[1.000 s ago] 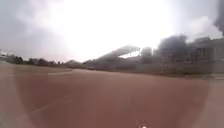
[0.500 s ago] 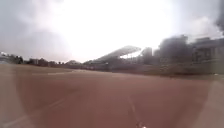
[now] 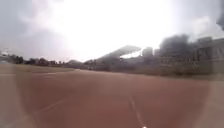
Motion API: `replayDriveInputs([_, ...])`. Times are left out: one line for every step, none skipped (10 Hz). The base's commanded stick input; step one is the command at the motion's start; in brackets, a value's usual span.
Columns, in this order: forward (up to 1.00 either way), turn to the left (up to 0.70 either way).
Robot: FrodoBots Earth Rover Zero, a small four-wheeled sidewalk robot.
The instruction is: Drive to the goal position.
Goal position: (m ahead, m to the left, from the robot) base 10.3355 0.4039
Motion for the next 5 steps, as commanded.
replayDriveInputs([0.7,0.0])
replayDriveInputs([0.7,0.0])
replayDriveInputs([0.7,0.0])
replayDriveInputs([0.7,0.0])
replayDriveInputs([0.7,0.0])
